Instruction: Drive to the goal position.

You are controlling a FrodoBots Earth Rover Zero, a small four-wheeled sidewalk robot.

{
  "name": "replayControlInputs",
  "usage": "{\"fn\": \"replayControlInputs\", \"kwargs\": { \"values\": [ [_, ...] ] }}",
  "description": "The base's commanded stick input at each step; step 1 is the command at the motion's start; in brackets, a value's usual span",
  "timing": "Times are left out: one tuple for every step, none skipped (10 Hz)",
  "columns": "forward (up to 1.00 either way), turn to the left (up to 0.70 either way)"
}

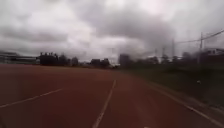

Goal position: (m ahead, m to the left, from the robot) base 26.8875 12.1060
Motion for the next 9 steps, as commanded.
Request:
{"fn": "replayControlInputs", "kwargs": {
  "values": [
    [0.7, -0.17],
    [0.7, -0.1],
    [0.7, -0.03],
    [0.7, 0.0],
    [0.7, 0.0],
    [0.7, 0.0],
    [0.7, 0.0],
    [0.7, 0.0],
    [0.7, 0.0]
  ]
}}
